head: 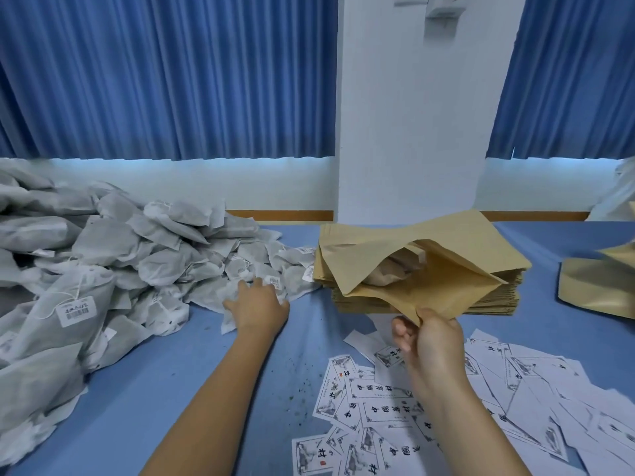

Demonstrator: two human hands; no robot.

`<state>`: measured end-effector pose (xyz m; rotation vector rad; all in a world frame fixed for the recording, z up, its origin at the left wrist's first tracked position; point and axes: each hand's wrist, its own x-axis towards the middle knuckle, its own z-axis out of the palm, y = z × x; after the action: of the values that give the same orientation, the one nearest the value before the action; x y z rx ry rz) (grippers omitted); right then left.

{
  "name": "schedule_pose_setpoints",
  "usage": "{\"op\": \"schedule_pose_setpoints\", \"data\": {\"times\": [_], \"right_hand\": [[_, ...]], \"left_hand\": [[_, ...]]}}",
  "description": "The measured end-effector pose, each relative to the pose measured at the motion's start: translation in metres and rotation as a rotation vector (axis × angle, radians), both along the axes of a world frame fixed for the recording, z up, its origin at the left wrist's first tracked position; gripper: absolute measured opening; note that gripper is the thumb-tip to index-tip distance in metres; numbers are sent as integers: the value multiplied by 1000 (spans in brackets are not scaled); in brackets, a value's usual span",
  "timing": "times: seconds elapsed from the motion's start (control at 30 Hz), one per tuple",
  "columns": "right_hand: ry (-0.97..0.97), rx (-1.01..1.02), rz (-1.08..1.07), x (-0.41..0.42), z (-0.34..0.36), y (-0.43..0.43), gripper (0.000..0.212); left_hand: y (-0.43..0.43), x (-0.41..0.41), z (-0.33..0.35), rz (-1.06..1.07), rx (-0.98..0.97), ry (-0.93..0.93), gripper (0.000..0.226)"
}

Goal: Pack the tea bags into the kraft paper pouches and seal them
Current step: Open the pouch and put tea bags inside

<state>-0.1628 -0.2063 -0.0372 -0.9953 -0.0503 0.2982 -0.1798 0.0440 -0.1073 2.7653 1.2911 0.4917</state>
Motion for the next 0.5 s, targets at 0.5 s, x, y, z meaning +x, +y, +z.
{"op": "schedule_pose_setpoints", "data": {"times": [0.5], "right_hand": [[33,-25,-28,-16,-9,-16,25]], "left_hand": [[-68,-88,4,-249,31,-117,21]]}}
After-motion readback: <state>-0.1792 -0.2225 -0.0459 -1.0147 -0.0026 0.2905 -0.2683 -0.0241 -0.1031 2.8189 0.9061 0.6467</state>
